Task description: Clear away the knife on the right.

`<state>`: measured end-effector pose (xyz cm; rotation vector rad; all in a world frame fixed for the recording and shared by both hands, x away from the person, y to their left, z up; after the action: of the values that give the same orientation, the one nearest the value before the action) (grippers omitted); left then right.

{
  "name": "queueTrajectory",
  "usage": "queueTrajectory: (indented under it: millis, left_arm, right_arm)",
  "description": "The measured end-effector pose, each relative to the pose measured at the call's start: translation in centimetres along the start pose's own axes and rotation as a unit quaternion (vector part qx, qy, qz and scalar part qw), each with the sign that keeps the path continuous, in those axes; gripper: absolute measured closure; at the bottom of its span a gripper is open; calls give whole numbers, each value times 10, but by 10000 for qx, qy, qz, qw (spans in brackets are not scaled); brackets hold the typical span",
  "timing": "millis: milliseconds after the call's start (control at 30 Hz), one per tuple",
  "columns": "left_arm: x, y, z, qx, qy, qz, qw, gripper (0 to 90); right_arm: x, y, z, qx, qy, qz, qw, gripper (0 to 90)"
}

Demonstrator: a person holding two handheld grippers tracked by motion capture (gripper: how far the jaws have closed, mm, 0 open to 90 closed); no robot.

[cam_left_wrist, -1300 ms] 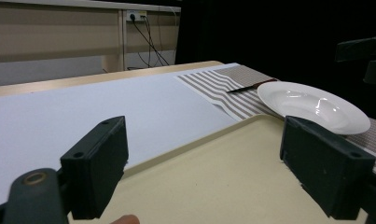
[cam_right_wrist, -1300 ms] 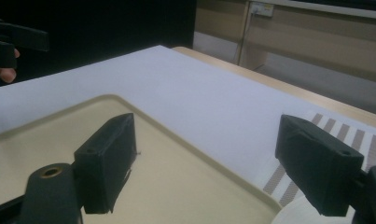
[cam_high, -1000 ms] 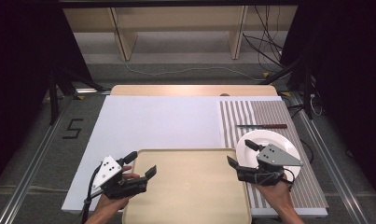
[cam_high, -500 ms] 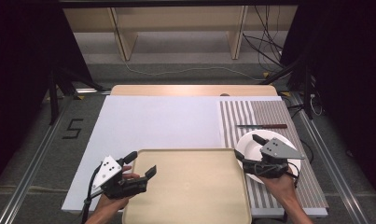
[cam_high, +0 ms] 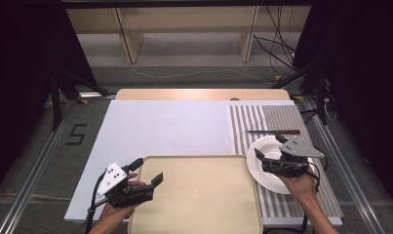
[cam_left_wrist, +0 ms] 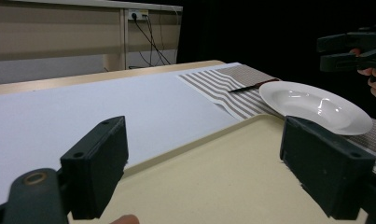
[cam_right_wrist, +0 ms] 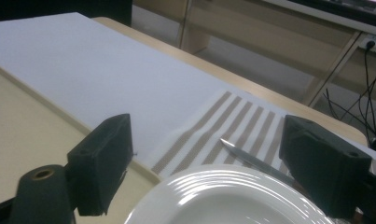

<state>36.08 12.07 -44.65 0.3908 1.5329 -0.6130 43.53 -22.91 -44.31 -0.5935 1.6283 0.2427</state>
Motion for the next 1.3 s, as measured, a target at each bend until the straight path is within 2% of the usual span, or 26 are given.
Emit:
queueTrajectory:
  millis: [100,300,400,533,733,767,1000,1300]
  left_arm:
    - [0,1,0,-16,-10,-12,10000,149]
    - [0,1,0,-25,-2,-9,10000,149]
    - [0,1,0,-18,4,10,10000,150]
    - [0,1,0,-23,2,4,10000,149]
    - [0,1,0,-20,-4,-2,10000,150]
    - [0,1,1,-25,-10,-9,10000,149]
    - [0,1,1,-39,-14,-12,10000,149]
    - [0,2,1,-59,-11,-22,10000,149]
  right_arm:
    - [5,-8,2,87,119,-85,9999,175]
    - [9,-21,5,154,245,-51,9996,173]
    - [11,-28,6,211,305,-145,9992,178]
    - [15,-38,6,267,402,-126,9988,178]
    - [18,-50,8,309,484,37,9983,180]
    - [18,-52,9,295,491,137,9983,184]
    - [21,-61,15,309,670,74,9972,191]
    - [24,-78,28,245,971,254,9946,200]
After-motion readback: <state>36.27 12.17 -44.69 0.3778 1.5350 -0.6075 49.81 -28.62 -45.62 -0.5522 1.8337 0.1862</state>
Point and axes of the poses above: each handheld gripper's, and its own axes: z roughly forward along the jaws, x roughly out of its underside, y roughly to its left, the point moved 10 cm from there along z, roughly forward along the jaws, and after that the axes turned 14 degrees about -y, right-handed, at the moved point
